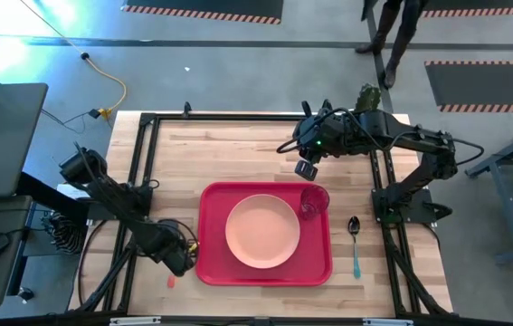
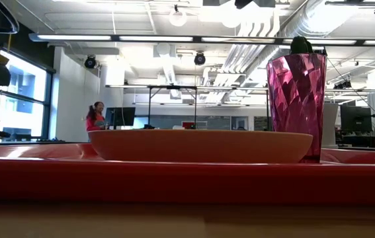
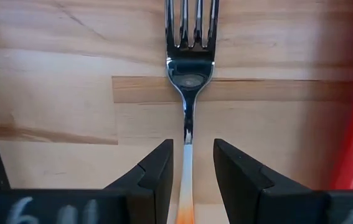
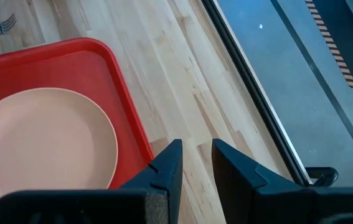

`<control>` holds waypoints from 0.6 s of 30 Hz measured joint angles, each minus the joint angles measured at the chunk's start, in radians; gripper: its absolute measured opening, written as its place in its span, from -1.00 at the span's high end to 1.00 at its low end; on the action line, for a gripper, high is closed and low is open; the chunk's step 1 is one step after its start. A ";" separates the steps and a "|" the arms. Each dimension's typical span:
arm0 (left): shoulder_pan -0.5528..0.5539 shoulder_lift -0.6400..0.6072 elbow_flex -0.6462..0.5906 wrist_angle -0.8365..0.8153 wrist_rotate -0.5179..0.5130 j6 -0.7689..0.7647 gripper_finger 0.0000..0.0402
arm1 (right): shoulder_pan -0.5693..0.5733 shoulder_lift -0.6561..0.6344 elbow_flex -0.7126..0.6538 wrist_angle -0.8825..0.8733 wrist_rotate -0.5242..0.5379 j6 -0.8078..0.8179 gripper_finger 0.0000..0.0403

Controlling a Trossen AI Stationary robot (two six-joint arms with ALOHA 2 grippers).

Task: Pick and place plate/cup/fork/spoon on tray
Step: Put the orange fork to the left of the light pink plate on the red tray

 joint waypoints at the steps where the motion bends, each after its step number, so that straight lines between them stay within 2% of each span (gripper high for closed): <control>1: 0.003 0.005 0.000 0.000 0.000 0.001 0.47 | 0.000 0.000 0.000 0.000 0.000 0.000 0.61; 8: 0.013 0.044 0.000 0.001 0.001 0.002 0.50 | 0.000 0.000 0.000 -0.004 0.000 0.000 0.61; 18: 0.014 0.063 0.001 0.013 -0.004 0.022 0.77 | 0.000 0.000 0.000 -0.005 0.000 -0.001 0.61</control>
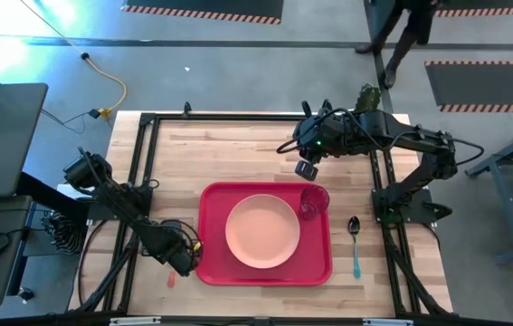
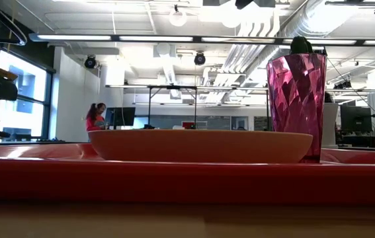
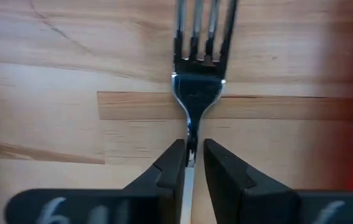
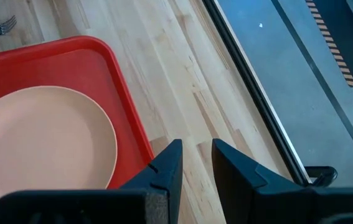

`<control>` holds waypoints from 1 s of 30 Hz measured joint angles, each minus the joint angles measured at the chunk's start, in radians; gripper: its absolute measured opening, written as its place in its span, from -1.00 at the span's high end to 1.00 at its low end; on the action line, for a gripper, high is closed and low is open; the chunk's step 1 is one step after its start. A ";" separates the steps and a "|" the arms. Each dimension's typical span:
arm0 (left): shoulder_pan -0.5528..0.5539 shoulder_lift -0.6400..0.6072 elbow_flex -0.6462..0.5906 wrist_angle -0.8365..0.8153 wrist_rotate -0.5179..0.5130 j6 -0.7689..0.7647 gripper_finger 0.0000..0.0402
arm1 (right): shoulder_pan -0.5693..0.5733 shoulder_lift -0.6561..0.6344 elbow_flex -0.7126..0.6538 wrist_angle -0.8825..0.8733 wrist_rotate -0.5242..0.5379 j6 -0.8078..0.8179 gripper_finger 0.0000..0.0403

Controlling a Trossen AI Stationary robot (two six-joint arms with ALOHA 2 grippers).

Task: Pick and place plate/cup/fork/spoon on tray
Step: Put the orange fork to the left of the light pink plate on the red tray

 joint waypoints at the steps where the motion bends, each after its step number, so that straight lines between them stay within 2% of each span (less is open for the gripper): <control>1: 0.000 0.000 0.000 0.001 0.000 0.002 0.81 | 0.000 0.000 0.000 0.000 0.000 0.000 0.61; 5: 0.000 0.000 0.000 0.000 0.000 0.008 0.95 | 0.000 0.000 0.000 0.000 0.000 -0.001 0.61; 13: 0.001 -0.011 -0.001 0.030 -0.014 0.008 0.97 | 0.000 0.000 0.000 0.000 0.000 -0.001 0.61; 24: 0.043 -0.113 0.052 0.015 -0.264 0.043 0.97 | 0.000 0.000 0.000 0.000 0.000 0.001 0.61; 30: 0.082 -0.174 0.068 0.008 -0.348 0.080 0.97 | 0.001 0.000 0.000 0.001 0.000 0.009 0.61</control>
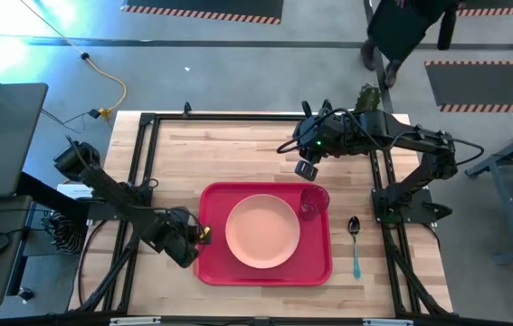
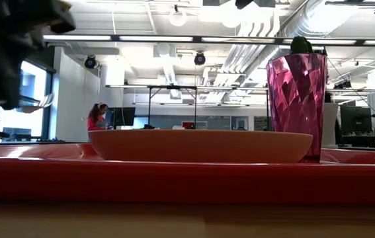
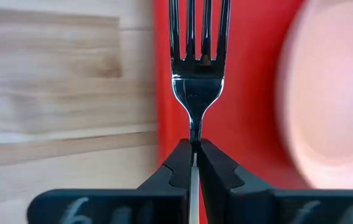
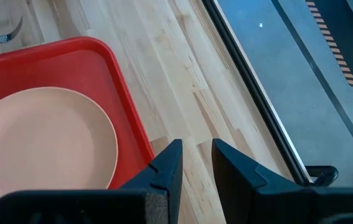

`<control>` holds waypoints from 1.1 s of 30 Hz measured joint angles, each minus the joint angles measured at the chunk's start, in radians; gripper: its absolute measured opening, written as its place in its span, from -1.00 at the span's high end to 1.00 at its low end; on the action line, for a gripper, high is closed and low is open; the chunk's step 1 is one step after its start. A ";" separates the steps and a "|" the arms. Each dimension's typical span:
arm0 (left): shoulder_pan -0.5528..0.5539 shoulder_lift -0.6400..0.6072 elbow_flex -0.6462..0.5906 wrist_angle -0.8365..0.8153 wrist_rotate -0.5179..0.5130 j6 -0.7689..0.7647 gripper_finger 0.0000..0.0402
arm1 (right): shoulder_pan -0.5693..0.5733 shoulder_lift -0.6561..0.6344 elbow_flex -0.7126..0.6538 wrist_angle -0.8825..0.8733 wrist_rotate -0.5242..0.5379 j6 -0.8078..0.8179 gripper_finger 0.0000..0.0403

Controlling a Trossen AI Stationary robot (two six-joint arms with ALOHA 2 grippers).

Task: Pick and place plate/cup/fork/spoon on tray
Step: Put the orange fork to the left of the light pink plate on the red tray

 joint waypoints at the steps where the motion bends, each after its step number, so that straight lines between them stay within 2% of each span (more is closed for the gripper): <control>1: 0.010 -0.008 0.003 0.004 -0.008 0.011 0.97 | 0.000 0.000 0.000 0.000 0.000 0.001 0.61; 7: 0.088 -0.021 0.054 0.004 -0.062 0.162 0.97 | 0.000 0.000 0.000 0.000 0.000 0.003 0.61; 15: 0.204 -0.021 0.064 0.007 0.010 0.300 0.97 | 0.000 0.000 0.000 0.000 0.000 0.029 0.61; 22: 0.247 -0.015 0.064 0.013 0.033 0.312 0.97 | 0.000 0.000 0.000 0.000 0.000 0.063 0.61; 33: 0.252 0.097 0.063 0.066 0.098 0.306 0.97 | 0.000 0.000 0.000 0.000 0.000 0.063 0.61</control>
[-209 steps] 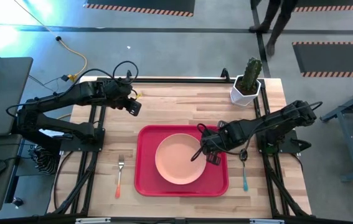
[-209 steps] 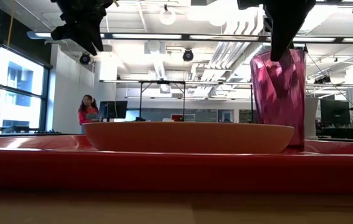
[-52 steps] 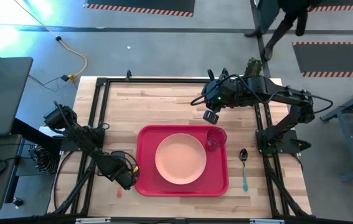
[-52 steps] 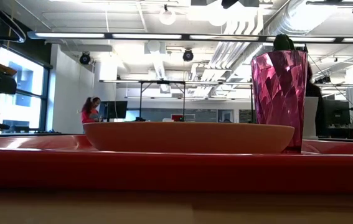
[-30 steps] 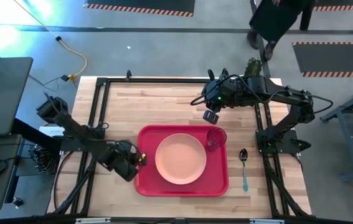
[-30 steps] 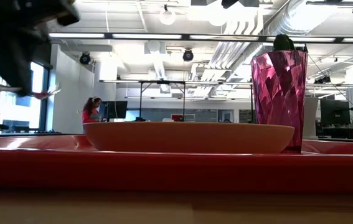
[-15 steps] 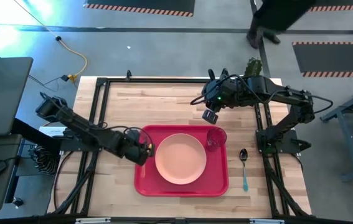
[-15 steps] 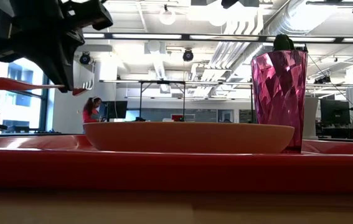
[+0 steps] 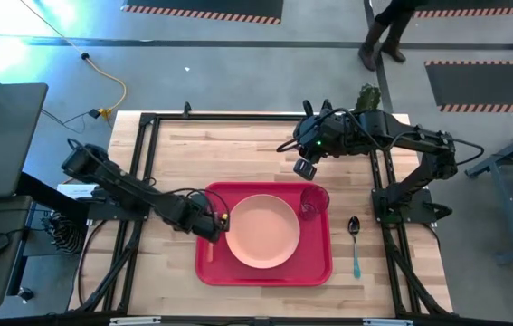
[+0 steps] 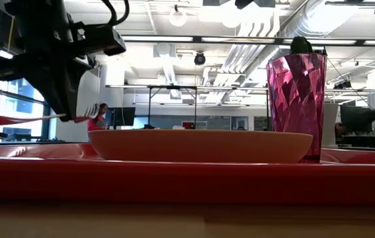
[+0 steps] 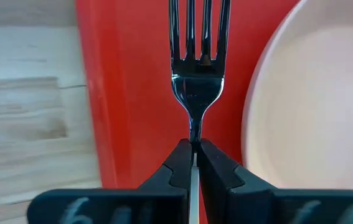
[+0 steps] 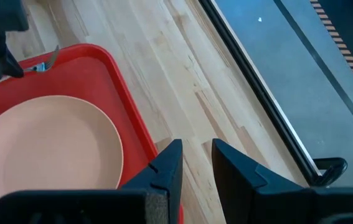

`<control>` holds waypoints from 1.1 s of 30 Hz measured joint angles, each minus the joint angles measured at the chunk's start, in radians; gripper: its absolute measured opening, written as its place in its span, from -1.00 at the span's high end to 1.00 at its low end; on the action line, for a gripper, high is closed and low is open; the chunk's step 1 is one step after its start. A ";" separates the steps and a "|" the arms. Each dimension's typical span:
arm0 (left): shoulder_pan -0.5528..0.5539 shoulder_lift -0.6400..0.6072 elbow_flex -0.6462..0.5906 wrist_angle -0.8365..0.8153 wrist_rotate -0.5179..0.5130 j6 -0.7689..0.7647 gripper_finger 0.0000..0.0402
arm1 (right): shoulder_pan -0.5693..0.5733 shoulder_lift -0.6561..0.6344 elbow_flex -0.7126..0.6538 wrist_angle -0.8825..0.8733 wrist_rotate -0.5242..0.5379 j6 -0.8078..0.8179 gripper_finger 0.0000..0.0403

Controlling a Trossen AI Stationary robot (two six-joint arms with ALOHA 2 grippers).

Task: Pick and place plate/cup/fork/spoon on tray
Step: Put the orange fork to the left of the light pink plate on the red tray

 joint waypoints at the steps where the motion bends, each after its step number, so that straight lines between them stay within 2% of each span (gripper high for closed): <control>1: 0.001 0.008 0.000 0.015 0.002 0.000 0.97 | 0.000 0.000 0.000 0.000 0.000 0.000 0.61; 16: 0.000 0.110 -0.001 0.042 0.044 -0.011 0.97 | 0.000 0.000 0.000 -0.014 0.000 -0.002 0.61; 33: 0.000 0.161 -0.001 0.055 0.097 0.008 0.97 | 0.000 0.000 0.000 -0.038 0.000 -0.002 0.61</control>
